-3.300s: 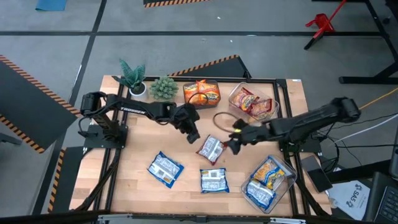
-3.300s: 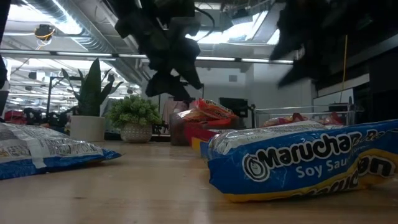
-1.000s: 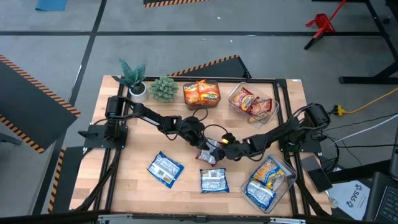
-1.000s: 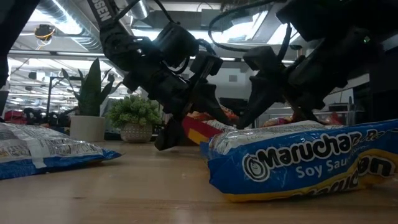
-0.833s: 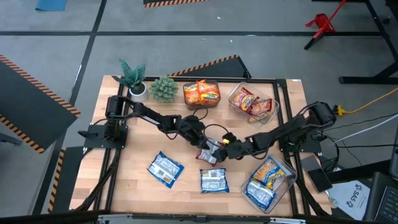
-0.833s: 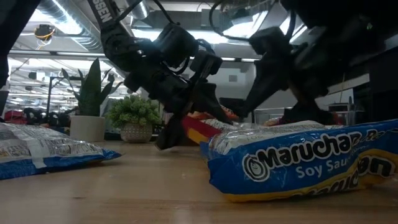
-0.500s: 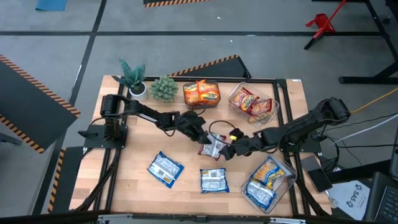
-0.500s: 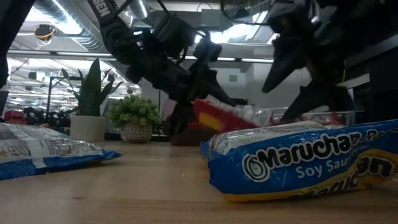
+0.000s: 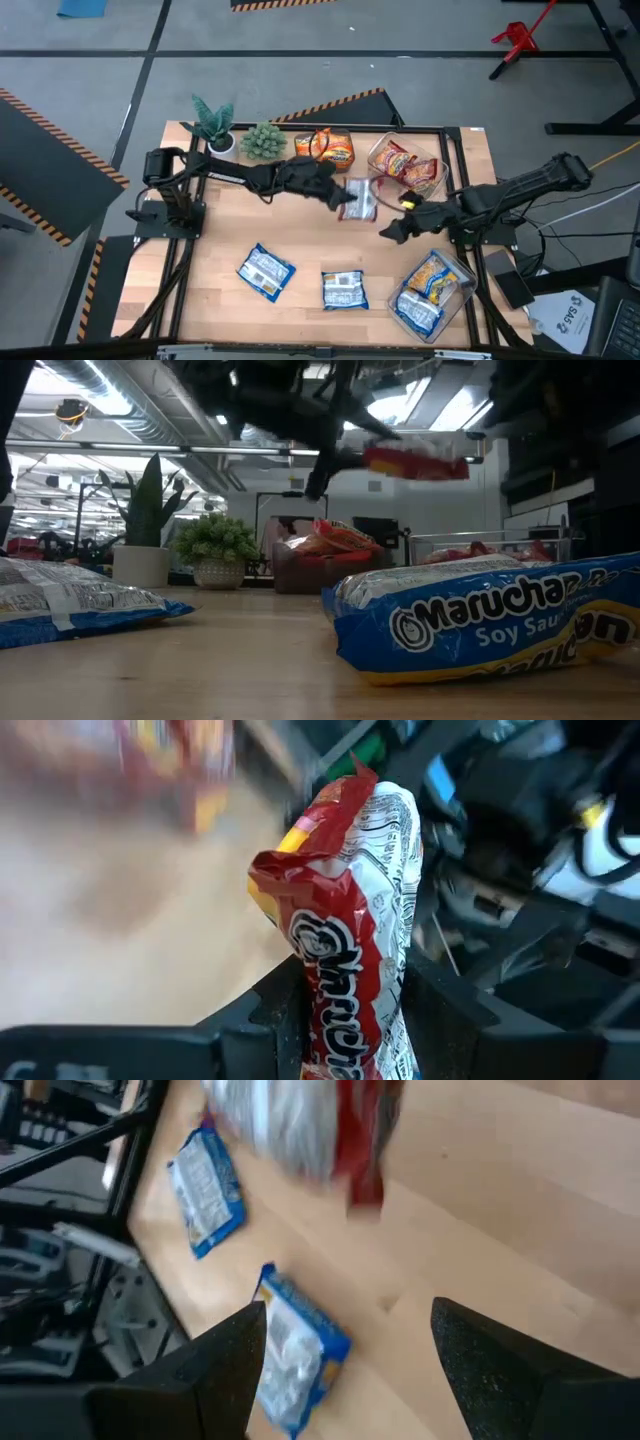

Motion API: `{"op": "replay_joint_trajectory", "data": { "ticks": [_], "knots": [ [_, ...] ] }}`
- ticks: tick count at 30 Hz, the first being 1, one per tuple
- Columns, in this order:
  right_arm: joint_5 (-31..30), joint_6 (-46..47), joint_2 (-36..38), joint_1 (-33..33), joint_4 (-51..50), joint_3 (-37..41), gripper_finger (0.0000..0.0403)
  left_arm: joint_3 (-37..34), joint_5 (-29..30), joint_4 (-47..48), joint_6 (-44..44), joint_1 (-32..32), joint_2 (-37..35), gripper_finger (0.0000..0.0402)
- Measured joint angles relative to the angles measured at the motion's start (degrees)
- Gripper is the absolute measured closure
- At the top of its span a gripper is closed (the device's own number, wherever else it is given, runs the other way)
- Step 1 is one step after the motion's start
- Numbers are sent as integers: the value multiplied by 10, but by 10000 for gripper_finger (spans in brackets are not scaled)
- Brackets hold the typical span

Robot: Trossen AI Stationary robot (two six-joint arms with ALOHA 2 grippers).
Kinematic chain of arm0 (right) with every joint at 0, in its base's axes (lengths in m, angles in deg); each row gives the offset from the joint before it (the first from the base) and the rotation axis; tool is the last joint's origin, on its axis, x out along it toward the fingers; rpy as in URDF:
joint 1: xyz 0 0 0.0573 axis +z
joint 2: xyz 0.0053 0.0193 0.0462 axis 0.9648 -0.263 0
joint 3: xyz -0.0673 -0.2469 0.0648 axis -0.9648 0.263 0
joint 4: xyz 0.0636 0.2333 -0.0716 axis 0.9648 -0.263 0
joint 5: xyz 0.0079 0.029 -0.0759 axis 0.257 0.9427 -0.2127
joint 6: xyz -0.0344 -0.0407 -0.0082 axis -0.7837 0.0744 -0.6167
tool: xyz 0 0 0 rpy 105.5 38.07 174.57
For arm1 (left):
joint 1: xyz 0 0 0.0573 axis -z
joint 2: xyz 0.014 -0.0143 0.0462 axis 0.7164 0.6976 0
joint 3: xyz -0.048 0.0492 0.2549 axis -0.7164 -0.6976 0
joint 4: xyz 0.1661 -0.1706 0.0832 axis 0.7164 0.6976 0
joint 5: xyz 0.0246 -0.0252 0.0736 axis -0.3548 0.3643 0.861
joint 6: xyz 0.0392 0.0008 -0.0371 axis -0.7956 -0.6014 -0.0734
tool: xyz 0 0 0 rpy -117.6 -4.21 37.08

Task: Sort Maruchan noodles
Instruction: Put the red noodle pack into the top transparent bin

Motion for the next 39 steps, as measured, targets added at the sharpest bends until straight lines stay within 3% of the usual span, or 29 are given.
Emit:
{"op": "replay_joint_trajectory", "data": {
  "ticks": [8, 15, 21, 25, 28, 33, 39],
  "knots": [
    [44, -12, 126, 0, -85, 1, 134, 152, 142, 146, -220, -37, 1, 265],
    [29, -56, 252, 0, -68, 1, 134, 210, 245, 143, -349, -66, 21, 265],
    [-57, -77, 358, 0, -72, 1, 134, 225, 254, 149, -388, -84, 63, 265],
    [-102, -92, 402, 0, -89, 0, 134, 275, 268, 146, -451, -81, 106, 265],
    [-121, -93, 418, 0, -104, 0, 134, 328, 299, 164, -529, -77, 149, 265],
    [-129, -93, 418, 0, -139, 0, 134, 423, 302, 153, -672, -76, 217, 265],
    [-133, -95, 415, 0, -148, 1, 134, 487, 317, 160, -739, -71, 279, 265]
  ]
}}
